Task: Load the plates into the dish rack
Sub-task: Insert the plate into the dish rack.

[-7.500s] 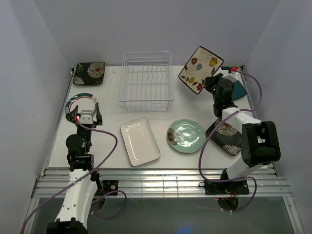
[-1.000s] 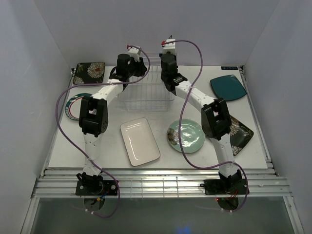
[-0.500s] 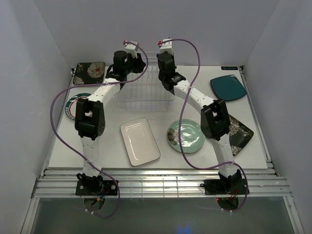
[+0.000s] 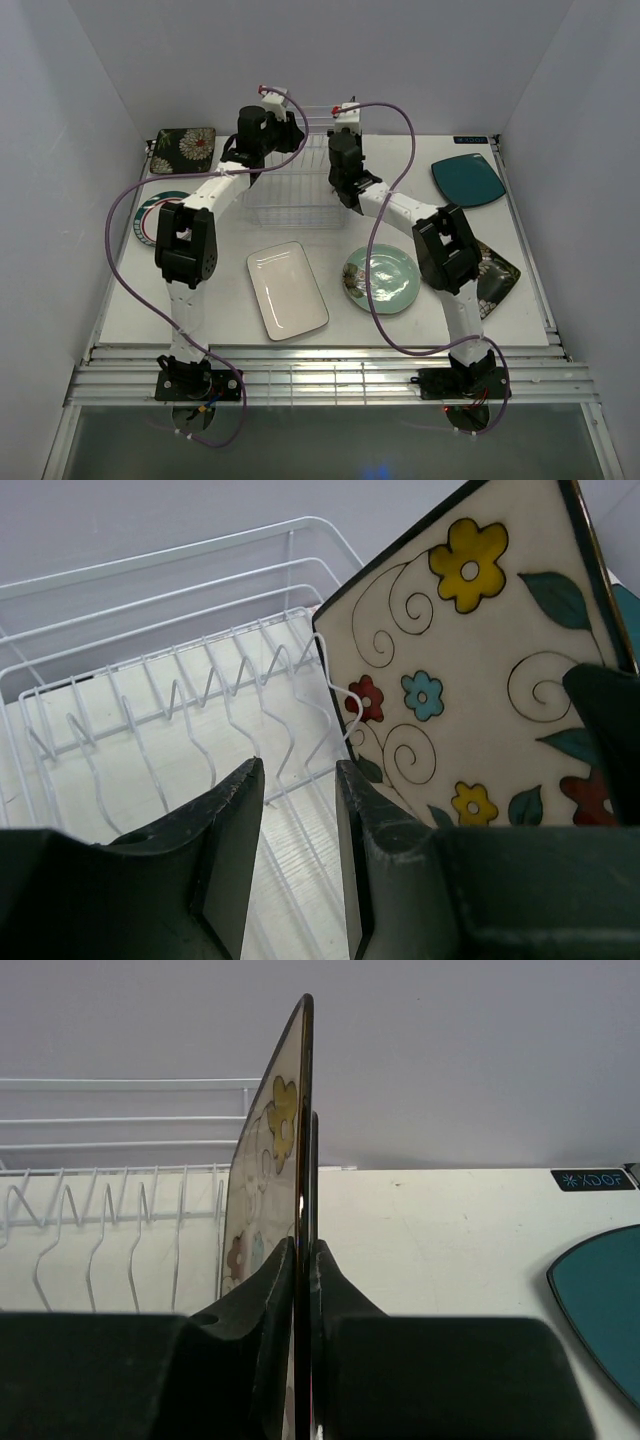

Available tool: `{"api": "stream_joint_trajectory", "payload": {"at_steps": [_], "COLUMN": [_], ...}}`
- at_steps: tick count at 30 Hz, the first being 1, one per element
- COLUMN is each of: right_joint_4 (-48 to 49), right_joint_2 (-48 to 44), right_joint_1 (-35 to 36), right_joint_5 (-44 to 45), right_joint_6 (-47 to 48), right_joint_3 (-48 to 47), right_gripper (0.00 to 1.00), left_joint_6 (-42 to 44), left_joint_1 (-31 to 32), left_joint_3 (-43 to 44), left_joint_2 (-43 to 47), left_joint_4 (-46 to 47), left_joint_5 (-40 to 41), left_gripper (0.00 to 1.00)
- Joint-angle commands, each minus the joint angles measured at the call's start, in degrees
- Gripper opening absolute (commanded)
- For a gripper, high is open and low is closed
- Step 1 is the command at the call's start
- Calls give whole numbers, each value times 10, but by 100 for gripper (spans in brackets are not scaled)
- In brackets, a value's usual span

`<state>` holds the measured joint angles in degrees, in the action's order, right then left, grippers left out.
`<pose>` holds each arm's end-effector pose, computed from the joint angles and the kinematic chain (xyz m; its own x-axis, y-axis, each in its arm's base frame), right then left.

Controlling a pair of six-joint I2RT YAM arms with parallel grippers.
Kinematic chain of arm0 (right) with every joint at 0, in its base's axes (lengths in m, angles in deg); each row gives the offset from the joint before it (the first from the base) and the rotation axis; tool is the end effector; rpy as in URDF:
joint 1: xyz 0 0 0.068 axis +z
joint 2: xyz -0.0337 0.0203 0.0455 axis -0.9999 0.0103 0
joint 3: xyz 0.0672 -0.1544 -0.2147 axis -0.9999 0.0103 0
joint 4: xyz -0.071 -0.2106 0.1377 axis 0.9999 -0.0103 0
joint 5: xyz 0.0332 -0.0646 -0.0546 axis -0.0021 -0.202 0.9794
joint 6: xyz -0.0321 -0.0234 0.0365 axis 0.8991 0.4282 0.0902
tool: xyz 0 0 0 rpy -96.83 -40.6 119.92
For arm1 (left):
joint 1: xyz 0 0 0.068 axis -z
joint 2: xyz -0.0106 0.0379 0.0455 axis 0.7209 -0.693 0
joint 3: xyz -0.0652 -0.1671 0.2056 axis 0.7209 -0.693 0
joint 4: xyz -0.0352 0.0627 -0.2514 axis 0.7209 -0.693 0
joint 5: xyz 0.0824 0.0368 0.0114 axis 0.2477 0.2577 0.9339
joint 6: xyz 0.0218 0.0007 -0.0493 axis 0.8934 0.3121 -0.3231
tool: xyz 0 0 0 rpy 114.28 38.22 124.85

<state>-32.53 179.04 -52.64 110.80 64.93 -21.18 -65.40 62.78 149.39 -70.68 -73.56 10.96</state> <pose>0.4287 0.2879 0.2850 0.0007 -0.0772 -0.9970 0.1839 0.9800 -0.0758 0.4902 -0.1558 0.2796 -0.3199 -0.0263 -0.9471 0.4711 0.8629 -0.1831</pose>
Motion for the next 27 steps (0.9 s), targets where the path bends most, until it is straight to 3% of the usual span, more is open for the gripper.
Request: {"api": "stream_joint_trajectory", "payload": {"at_steps": [1,14,27], "right_joint_4": [169,50,-7], "right_joint_2": [-75,12,56], "right_joint_1": [6,3,-28], "right_joint_5": [25,0,-69], "right_joint_6": [-8,3,-20], "right_joint_3": [14,-161,-224], "right_gripper": [8,8,8], "left_joint_6": [-8,2,-2], "left_joint_1": [9,12,12], "left_joint_3": [28,40,-40], "left_joint_2": [-3,-4,63], "left_joint_4": [-3,-9,-12], "left_joint_5": [-2,5,-24], "left_gripper": [45,45,48]}}
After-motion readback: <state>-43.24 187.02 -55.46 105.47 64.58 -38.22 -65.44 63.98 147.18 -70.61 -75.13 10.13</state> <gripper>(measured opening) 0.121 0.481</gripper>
